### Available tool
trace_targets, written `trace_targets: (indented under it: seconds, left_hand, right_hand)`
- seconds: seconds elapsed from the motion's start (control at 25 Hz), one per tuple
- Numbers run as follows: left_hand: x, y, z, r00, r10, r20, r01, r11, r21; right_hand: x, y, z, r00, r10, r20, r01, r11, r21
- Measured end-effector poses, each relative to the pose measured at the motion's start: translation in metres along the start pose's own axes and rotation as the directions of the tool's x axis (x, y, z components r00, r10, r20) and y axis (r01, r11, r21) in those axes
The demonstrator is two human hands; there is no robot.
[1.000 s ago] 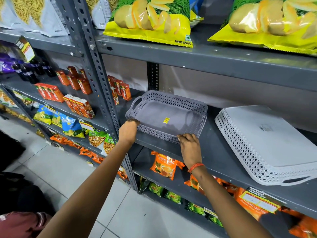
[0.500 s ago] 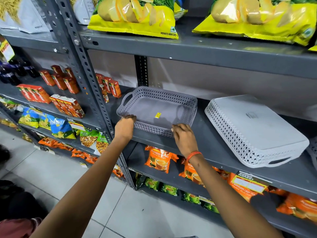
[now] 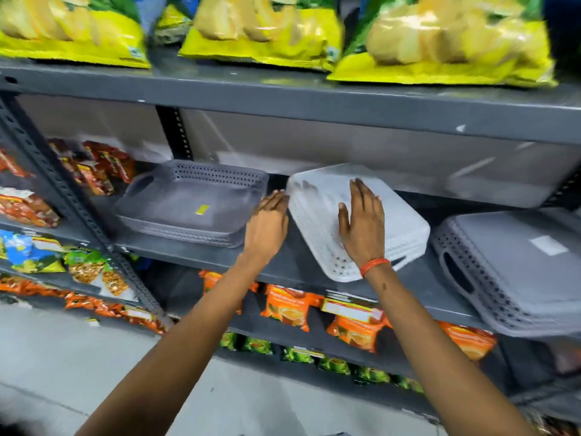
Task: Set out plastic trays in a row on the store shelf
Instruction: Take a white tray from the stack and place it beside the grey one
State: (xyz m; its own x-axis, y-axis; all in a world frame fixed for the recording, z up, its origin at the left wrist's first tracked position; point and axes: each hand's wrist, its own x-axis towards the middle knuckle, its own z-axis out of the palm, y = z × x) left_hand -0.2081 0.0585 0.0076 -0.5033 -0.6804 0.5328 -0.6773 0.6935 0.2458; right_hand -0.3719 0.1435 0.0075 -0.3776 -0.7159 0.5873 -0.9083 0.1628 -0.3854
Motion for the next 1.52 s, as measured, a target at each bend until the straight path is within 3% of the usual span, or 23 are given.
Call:
trace_targets:
  seconds: [0.24, 0.4, 0.52, 0.64, 0.84, 0.96, 1.08, 1.16, 1.24, 1.32, 1.44, 1.52]
  left_hand:
    - [-0.023, 0.132, 0.065, 0.974, 0.226, -0.035, -0.227, 0.973, -0.048]
    - [-0.041, 0.165, 0.097, 0.918, 0.384, 0.094, -0.383, 0.923, -0.03]
    - [-0.045, 0.172, 0.115, 0.906, 0.339, 0.255, -0.367, 0.928, 0.069]
    - [-0.052, 0.186, 0.121, 0.91, 0.186, 0.37, -0.287, 0.927, 0.241]
    - [-0.044, 0.188, 0.124, 0.955, 0.077, 0.287, -0.136, 0.972, 0.19]
    - [-0.027, 0.186, 0.103, 0.989, -0.025, 0.148, 0.037, 0.996, -0.082]
    - [-0.01, 0.184, 0.08, 0.996, -0.015, -0.093, -0.013, 0.954, -0.298]
    - [0.001, 0.187, 0.058, 0.969, -0.203, -0.14, 0.076, 0.786, -0.613]
    - [0.01, 0.182, 0.04, 0.9, -0.429, -0.082, 0.158, 0.496, -0.854]
    - [0.016, 0.166, 0.031, 0.825, -0.565, -0.016, 0.172, 0.277, -0.945]
    - [0.021, 0.133, 0.033, 0.728, -0.653, 0.209, 0.239, -0.044, -0.97]
    - [0.017, 0.113, 0.04, 0.657, -0.682, 0.32, 0.299, -0.154, -0.942]
  right_hand:
    - [-0.024, 0.127, -0.039, 0.961, 0.212, 0.177, -0.208, 0.977, -0.042]
    - [-0.035, 0.171, -0.04, 0.891, 0.342, 0.298, -0.352, 0.936, -0.024]
    - [-0.041, 0.179, -0.037, 0.87, 0.35, 0.346, -0.374, 0.927, 0.003]
    - [-0.041, 0.184, -0.032, 0.838, 0.372, 0.399, -0.418, 0.908, 0.031]
    - [-0.037, 0.182, -0.031, 0.826, 0.45, 0.339, -0.523, 0.836, 0.164]
    - [-0.029, 0.178, -0.032, 0.824, 0.507, 0.253, -0.564, 0.773, 0.291]
    - [-0.018, 0.163, -0.026, 0.859, 0.472, 0.197, -0.511, 0.769, 0.385]
    - [-0.008, 0.151, -0.021, 0.886, 0.429, 0.175, -0.462, 0.787, 0.409]
    - [0.002, 0.141, -0.019, 0.907, 0.377, 0.187, -0.421, 0.813, 0.403]
    - [0.008, 0.135, -0.02, 0.927, 0.296, 0.228, -0.364, 0.855, 0.368]
    - [0.008, 0.133, -0.012, 0.936, 0.091, 0.34, -0.169, 0.963, 0.208]
    - [0.003, 0.137, -0.004, 0.912, 0.021, 0.41, -0.079, 0.989, 0.125]
